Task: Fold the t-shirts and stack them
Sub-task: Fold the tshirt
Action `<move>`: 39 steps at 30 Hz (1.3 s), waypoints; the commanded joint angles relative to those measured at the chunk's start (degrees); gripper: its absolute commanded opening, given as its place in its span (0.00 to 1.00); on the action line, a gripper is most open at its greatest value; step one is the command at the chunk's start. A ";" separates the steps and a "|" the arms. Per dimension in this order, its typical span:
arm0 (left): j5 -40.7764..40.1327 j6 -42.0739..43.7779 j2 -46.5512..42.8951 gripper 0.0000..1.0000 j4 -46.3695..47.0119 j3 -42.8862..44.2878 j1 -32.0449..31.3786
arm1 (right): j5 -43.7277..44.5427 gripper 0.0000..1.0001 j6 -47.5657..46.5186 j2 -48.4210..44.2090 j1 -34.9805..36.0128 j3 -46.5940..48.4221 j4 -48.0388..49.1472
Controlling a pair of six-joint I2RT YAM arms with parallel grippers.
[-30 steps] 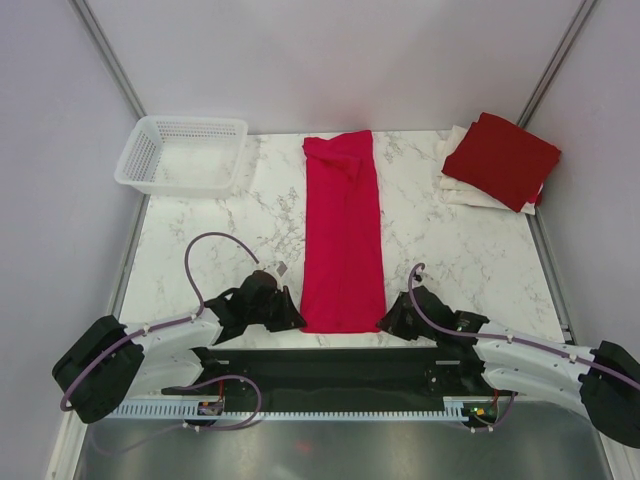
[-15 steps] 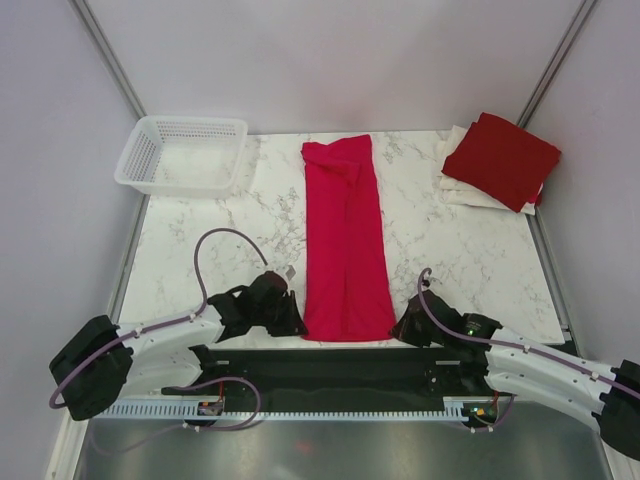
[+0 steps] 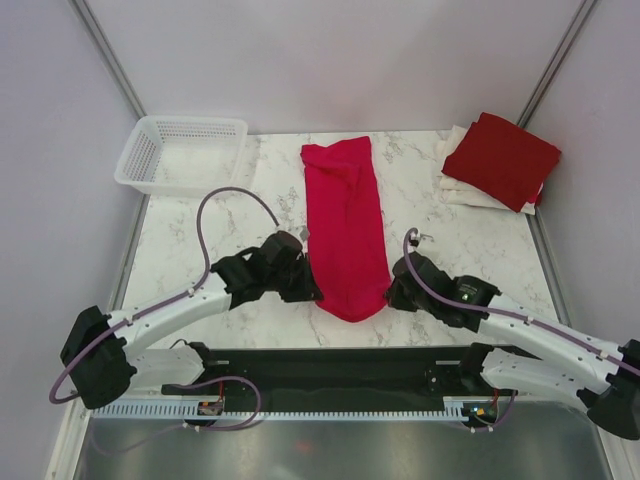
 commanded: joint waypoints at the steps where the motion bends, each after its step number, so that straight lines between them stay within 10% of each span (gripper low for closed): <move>1: 1.05 6.35 3.37 0.07 -2.81 5.45 3.74 | 6.92 0.00 -7.35 5.38 -2.38 8.41 -1.69; 17: 8.88 22.09 26.22 0.06 -5.09 28.02 20.00 | 4.21 0.00 -25.10 29.38 -18.82 28.03 4.73; 39: 5.81 30.09 50.99 0.06 -13.36 53.96 26.42 | -3.08 0.00 -28.71 54.61 -27.79 48.93 6.58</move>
